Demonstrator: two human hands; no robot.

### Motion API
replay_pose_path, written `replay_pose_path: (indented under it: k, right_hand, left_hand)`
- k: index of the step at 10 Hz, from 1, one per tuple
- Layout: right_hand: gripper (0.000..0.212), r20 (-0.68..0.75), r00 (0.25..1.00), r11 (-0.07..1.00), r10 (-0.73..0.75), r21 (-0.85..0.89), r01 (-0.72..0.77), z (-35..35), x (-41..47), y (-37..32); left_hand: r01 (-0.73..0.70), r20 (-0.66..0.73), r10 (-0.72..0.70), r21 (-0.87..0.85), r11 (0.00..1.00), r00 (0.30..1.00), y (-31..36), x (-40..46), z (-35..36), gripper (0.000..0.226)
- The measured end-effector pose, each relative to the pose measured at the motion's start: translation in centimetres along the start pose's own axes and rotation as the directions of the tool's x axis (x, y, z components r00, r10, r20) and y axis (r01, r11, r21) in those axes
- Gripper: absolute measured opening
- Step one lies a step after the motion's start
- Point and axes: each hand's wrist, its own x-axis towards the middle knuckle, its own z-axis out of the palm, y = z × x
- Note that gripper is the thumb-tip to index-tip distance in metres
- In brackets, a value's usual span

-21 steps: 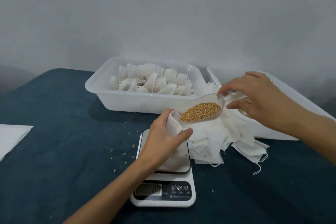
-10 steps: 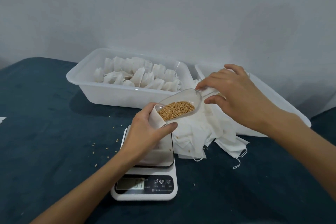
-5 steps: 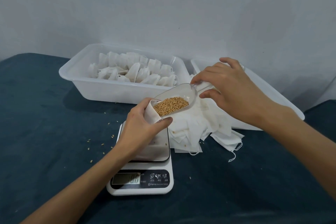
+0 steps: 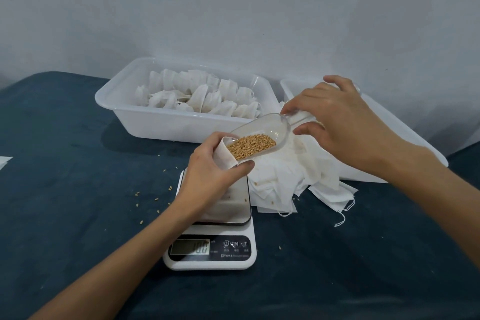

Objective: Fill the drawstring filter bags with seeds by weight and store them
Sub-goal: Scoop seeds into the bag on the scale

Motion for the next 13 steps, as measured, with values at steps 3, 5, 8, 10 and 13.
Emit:
replay_pose_path:
  k: [3,5,8,10,13]
  right_hand:
    - [0.03,-0.006,1.0,1.0,-0.001,0.009,0.001,-0.02,-0.05,-0.04]
    - [0.03,-0.005,1.0,1.0,-0.004,0.002,0.004,-0.06,-0.03,0.06]
    - [0.031,0.0,1.0,1.0,-0.003,-0.003,0.003,0.03,0.12,-0.05]
    - [0.031,0.0,1.0,1.0,0.0,-0.006,0.0,-0.03,0.17,-0.03]
    - [0.031,-0.004,1.0,1.0,0.0,-0.013,-0.001,0.04,0.09,-0.03]
  left_hand:
    - [0.008,0.001,-0.008,0.026,1.0,1.0,-0.28,0.03,0.03,0.051]
    - [0.007,-0.007,-0.007,0.022,1.0,1.0,-0.16,0.03,0.02,0.049]
    - [0.005,-0.021,-0.005,0.033,0.999,1.0,0.03,0.13,-0.04,0.048]
    - [0.008,-0.015,-0.008,0.031,0.999,1.0,0.0,0.15,-0.12,0.049]
    - [0.018,-0.001,-0.018,0.015,1.0,1.0,0.22,0.02,-0.18,0.045]
